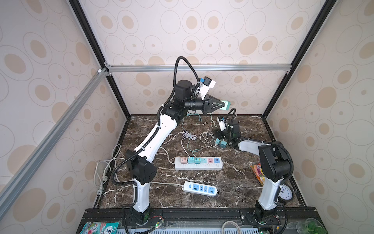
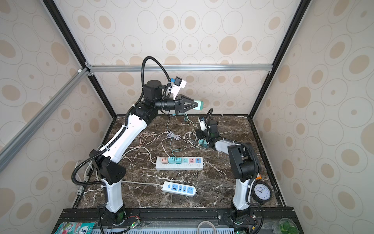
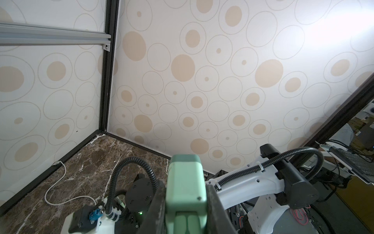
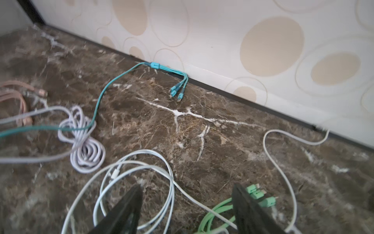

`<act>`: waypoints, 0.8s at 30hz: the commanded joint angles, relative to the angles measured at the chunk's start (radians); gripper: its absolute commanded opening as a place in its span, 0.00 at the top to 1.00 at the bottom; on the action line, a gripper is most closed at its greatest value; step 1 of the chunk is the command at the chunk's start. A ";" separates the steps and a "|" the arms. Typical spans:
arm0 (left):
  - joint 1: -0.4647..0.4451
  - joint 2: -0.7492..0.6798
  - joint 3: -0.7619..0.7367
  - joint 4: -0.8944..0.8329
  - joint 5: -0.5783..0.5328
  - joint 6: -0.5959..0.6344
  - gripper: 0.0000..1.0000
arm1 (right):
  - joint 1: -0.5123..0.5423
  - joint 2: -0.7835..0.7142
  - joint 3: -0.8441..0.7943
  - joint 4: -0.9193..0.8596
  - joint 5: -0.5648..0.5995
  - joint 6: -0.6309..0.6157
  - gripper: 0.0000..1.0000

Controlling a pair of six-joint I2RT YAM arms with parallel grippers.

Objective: Insert the plug

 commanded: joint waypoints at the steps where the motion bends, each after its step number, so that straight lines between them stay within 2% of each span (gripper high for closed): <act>1: -0.002 -0.099 0.036 0.080 0.037 -0.017 1.00 | -0.043 0.022 0.066 0.018 0.070 0.151 0.52; 4: -0.002 -0.130 -0.002 0.058 0.000 0.019 1.00 | -0.054 0.002 0.120 -0.020 0.063 0.149 0.82; 5: -0.002 -0.139 -0.011 0.034 -0.021 0.042 1.00 | -0.055 -0.012 0.140 -0.035 0.067 0.142 0.89; 7: -0.002 -0.142 -0.021 -0.015 -0.073 0.081 1.00 | -0.058 -0.041 0.182 -0.064 0.072 0.129 0.96; 9: -0.002 -0.141 -0.027 -0.048 -0.108 0.104 1.00 | -0.060 -0.078 0.229 -0.093 0.098 0.118 0.97; 14: -0.002 -0.128 -0.038 -0.110 -0.161 0.141 1.00 | -0.078 -0.194 0.321 -0.142 0.249 0.100 0.97; 24: -0.001 -0.121 -0.059 -0.142 -0.210 0.187 1.00 | -0.162 -0.392 0.325 -0.185 0.401 0.028 1.00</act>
